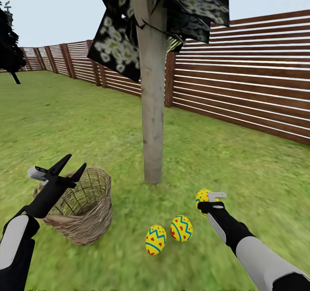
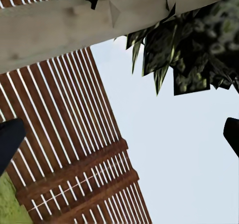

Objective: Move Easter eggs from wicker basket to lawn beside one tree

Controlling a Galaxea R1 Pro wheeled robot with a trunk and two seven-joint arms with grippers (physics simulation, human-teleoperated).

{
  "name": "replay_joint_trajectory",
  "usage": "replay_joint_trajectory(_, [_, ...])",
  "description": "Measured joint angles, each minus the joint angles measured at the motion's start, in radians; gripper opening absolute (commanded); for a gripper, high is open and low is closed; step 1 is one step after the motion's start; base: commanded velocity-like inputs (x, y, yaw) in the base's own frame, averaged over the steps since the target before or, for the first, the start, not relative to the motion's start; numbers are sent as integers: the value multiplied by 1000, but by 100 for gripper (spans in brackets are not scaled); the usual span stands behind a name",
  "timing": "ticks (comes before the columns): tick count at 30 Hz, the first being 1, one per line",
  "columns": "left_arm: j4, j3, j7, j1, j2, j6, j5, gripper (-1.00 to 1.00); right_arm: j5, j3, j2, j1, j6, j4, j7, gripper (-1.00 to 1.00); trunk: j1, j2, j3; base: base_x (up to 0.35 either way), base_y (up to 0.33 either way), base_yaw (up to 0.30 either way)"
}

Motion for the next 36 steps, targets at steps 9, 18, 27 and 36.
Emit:
replay_joint_trajectory(9, [0,0,1,0,0,0,0,100,-3,4,0,1,-180,106,0,-100,4,-2,-35,0,0,0])
replay_joint_trajectory(18, [-3,-1,0,0,0,0,0,100,1,3,-2,1,-265,220,-2,-100,8,-4,-70,0,0,0])
replay_joint_trajectory(27, [-5,0,0,0,0,0,0,100,5,3,-4,1,-282,231,-1,-100,12,-6,-101,0,0,0])
replay_joint_trajectory(36, [-3,0,-1,0,0,0,2,100,39,5,2,1,-296,227,-3,-100,11,-6,-101,134,-117,0])
